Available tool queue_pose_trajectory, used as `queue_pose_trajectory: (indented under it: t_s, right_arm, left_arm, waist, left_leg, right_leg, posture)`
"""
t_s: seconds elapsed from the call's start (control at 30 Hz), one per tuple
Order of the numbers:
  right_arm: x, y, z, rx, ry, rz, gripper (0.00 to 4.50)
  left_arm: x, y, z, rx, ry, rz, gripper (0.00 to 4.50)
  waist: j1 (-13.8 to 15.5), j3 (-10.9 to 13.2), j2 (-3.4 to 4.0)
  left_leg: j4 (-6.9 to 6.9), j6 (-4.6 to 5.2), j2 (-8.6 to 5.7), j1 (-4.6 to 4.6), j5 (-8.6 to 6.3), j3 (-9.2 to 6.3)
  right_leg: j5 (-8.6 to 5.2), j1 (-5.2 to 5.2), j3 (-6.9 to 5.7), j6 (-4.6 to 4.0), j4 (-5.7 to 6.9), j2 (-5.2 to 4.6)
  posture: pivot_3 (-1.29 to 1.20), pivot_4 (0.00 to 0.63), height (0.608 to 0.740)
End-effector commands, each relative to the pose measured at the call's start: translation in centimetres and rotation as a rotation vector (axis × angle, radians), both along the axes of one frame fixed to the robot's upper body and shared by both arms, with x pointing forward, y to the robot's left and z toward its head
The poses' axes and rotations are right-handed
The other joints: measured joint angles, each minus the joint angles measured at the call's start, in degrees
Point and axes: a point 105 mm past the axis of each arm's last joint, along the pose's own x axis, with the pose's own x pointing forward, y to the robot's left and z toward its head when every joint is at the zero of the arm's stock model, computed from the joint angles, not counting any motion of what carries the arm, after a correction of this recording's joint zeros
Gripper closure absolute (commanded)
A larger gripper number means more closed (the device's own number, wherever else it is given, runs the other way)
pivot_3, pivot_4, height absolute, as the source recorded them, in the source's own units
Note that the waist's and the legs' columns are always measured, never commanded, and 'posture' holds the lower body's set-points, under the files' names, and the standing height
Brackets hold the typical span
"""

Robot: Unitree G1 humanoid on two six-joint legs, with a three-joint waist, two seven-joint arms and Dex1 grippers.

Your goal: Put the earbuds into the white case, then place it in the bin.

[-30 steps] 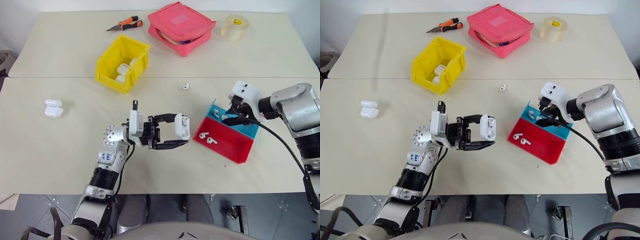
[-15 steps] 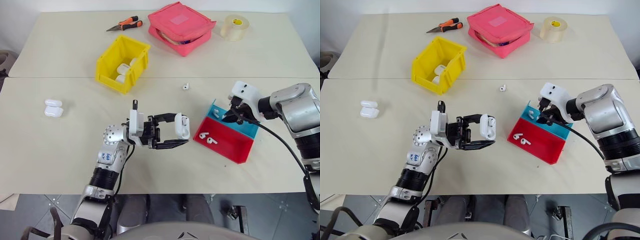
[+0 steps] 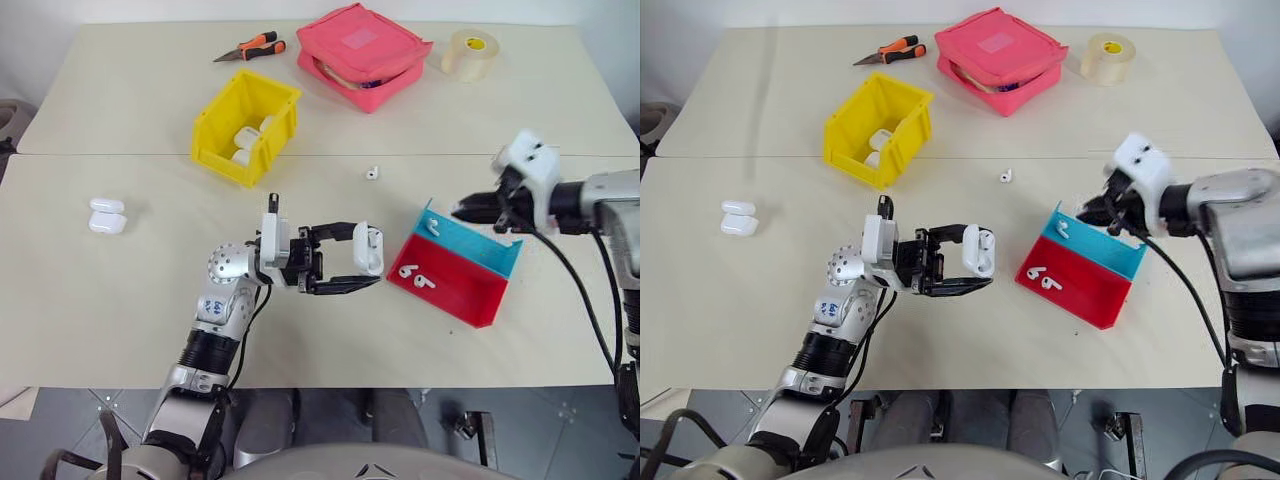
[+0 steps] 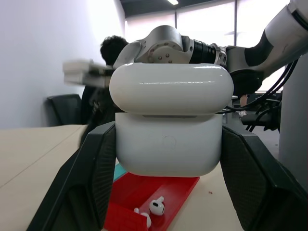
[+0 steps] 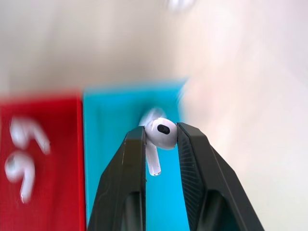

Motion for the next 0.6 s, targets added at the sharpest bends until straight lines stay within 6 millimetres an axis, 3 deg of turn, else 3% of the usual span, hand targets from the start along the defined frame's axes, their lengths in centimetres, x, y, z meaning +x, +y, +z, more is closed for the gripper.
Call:
queue_pose_trajectory:
  t_s: [0.03,0.1,0.3,0.47,0.6]
  right_arm:
    - [-3.5,2.9,3.8,0.382,-0.215,0.165,3.94]
    - [-4.9,3.9,4.6,0.545,-0.254,0.194,3.94]
    - [-8.6,8.6,4.6,0.874,-0.220,0.313,3.94]
    - [-10.0,10.5,3.9,0.968,-0.159,0.333,3.94]
    - [-9.8,11.1,2.7,1.007,-0.134,0.301,3.94]
  left_arm:
    - [0.0,-0.4,1.3,-0.029,-0.010,-0.032,1.70]
    - [0.1,-0.3,1.4,-0.025,-0.005,-0.035,1.70]
    - [0.8,-0.1,1.8,-0.025,0.034,-0.020,1.70]
    - [1.4,0.0,2.1,-0.029,0.053,0.005,1.70]
    - [1.6,-0.1,2.5,-0.040,0.070,0.012,1.70]
  waist:
    - [0.0,0.0,-0.04]
    - [0.0,0.0,-0.02]
    - [-0.1,0.0,0.01]
    - [0.0,0.0,0.01]
    - [-0.1,0.0,0.01]
  left_leg:
    - [-0.01,0.00,0.03,0.00,0.00,-0.04]
    - [0.00,-0.01,0.01,0.00,0.00,-0.03]
    - [0.04,-0.01,0.01,0.06,0.00,-0.08]
    - [0.03,-0.01,-0.04,0.08,0.00,-0.06]
    - [0.00,-0.01,-0.05,0.09,0.00,-0.02]
  right_leg:
    - [0.00,0.02,-0.04,0.00,-0.01,0.02]
    - [0.00,0.01,-0.03,0.00,0.04,0.00]
    - [-0.01,0.03,-0.03,-0.01,0.15,0.02]
    - [-0.01,0.03,0.02,-0.01,0.15,0.01]
    - [-0.01,0.03,0.03,-0.02,0.16,0.02]
  posture:
    - [0.00,0.150,0.740]
    - [0.00,0.150,0.740]
    - [0.00,0.150,0.740]
    - [0.00,0.150,0.740]
    - [0.00,0.150,0.740]
